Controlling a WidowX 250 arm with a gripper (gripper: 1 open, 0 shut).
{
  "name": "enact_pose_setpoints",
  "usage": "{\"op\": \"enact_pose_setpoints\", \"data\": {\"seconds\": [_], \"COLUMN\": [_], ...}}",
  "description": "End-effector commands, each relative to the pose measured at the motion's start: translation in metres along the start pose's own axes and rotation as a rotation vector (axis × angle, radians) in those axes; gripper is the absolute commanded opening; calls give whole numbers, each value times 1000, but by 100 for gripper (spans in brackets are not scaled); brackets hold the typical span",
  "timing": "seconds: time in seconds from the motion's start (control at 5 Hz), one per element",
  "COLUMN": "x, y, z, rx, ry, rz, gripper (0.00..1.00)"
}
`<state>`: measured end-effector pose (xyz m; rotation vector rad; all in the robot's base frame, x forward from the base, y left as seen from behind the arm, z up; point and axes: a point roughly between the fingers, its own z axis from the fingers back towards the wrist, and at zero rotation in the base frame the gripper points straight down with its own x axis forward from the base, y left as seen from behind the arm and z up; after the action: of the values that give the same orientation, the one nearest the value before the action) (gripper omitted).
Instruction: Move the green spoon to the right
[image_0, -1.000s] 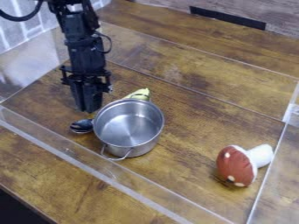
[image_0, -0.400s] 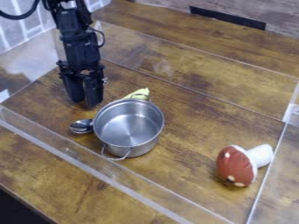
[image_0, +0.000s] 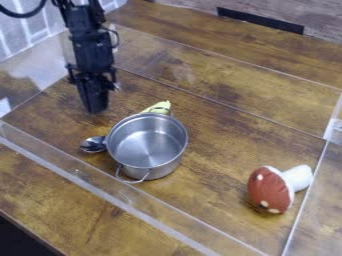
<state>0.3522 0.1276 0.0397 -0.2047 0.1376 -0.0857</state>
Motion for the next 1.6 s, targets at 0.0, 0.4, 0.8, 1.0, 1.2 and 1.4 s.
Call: {"op": "enact_pose_setpoints", "data": {"seconds": [0.0, 0.4, 0.8, 1.0, 1.2, 1.4], "x": [-2, -12, -10, -6, -2, 3], "y": [21, 14, 1, -8, -15, -20], "z": [39, 22, 6, 1, -2, -5], "rx": [21, -4, -33, -50, -53, -54], "ry": [-39, -6, 6, -2, 9, 18], "rz": [-38, -87, -84, -22, -28, -32], "gripper": [100, 100, 100, 100, 100, 0]}}
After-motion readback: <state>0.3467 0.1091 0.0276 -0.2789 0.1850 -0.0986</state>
